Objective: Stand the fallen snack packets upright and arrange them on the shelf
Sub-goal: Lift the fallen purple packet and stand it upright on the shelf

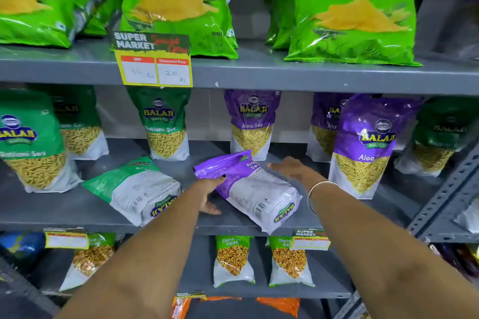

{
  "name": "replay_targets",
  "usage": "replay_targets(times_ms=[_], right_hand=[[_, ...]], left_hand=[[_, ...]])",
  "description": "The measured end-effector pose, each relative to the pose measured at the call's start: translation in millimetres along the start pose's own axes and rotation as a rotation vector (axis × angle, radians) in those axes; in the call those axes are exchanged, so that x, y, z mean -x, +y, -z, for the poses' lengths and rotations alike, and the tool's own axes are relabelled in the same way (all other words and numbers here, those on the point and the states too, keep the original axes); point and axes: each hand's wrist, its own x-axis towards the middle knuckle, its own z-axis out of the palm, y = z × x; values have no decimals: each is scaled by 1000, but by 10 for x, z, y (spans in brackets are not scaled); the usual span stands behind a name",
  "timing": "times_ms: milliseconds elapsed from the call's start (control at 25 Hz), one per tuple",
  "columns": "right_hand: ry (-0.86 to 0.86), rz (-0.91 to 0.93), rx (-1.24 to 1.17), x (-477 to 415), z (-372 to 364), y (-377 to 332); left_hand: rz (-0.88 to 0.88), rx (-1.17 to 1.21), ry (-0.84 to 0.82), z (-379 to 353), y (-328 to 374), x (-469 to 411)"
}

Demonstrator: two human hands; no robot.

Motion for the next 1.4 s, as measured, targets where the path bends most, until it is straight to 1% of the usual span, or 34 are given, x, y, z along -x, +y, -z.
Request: replay_targets(times_ms=[80,160,280,320,440,560,680,760,920,1040,1160,1280,1400], right_hand=[[-96,-36,-88,-108,-75,8],[-155,-51,-178,-250,-154,76],[-301,-61,-186,-358,-159,77],[-323,-51,-189,-387,-147,77],[-417,-38,-183,-467,-97,90],[-555,-97,-230,-399,55,-36],[-600,-37,-277,-339,208,-106],[-580,36,-328,-334,273,-106],[-437,184,-433,-314,370,-101],[-290,263,-539,-354,336,-65],[-135,279,-613,-486,187,34],[-62,266,-650,-508,105,75],[-60,225,-679,-563,61,93]], left_hand=[[42,136,-69,11,12,-121],[63,192,-115,16,-11,-257],[71,230,-128,13,16,-361],[64,247,-139,7,35,-375],[62,242,-164,-57,82,-305],[9,211,-161,-90,149,-244],[-75,146,-146,-85,303,-166],[-140,103,-115,-85,444,-84],[-352,11,-12,-157,764,36],[-550,-65,48,-280,896,91],[-699,-170,93,-364,901,-40],[-730,-178,117,-394,865,-141],[-679,-173,59,-378,859,-154]])
